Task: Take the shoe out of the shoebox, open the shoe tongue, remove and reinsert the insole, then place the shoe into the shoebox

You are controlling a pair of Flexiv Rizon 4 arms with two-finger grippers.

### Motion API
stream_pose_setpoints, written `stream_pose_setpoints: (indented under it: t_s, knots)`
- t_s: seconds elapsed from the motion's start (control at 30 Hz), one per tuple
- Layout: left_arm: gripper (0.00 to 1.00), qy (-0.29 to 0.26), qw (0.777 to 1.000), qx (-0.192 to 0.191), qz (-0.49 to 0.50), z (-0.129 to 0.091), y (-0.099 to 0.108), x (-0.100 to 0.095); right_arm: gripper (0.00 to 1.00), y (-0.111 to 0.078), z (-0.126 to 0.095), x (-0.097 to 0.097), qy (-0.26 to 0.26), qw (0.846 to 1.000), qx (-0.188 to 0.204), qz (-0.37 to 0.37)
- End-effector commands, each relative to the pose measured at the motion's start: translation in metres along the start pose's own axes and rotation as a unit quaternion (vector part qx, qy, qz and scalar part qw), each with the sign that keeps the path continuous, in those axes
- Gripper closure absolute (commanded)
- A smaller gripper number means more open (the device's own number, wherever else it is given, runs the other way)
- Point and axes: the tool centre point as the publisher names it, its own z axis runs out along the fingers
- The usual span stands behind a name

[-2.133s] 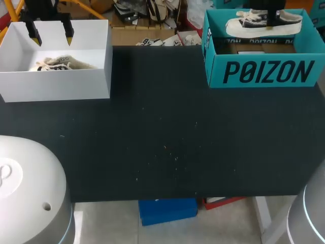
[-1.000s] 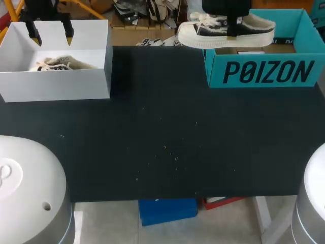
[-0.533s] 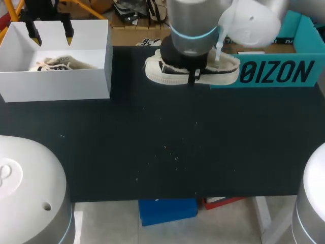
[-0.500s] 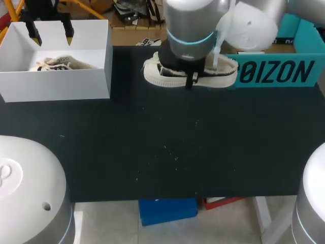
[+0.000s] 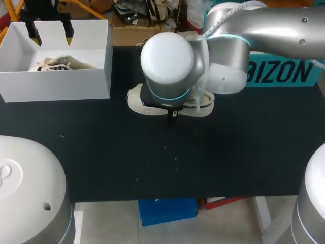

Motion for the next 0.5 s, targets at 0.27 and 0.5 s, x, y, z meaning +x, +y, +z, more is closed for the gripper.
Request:
stream_pose_setpoints:
  t_s: [0.27, 0.5]
  knots:
    - [0.0, -0.001, 1.0, -0.001, 0.0, 0.0, 0.0, 0.0, 1.0, 0.005, 0.042, 0.03, 0.009, 0.998, -0.049, -0.023]
    - [0.0, -0.001, 1.0, -0.001, 0.0, 0.0, 0.0, 0.0, 1.0, 0.015, 0.053, 0.049, 0.033, 0.995, -0.078, -0.051]
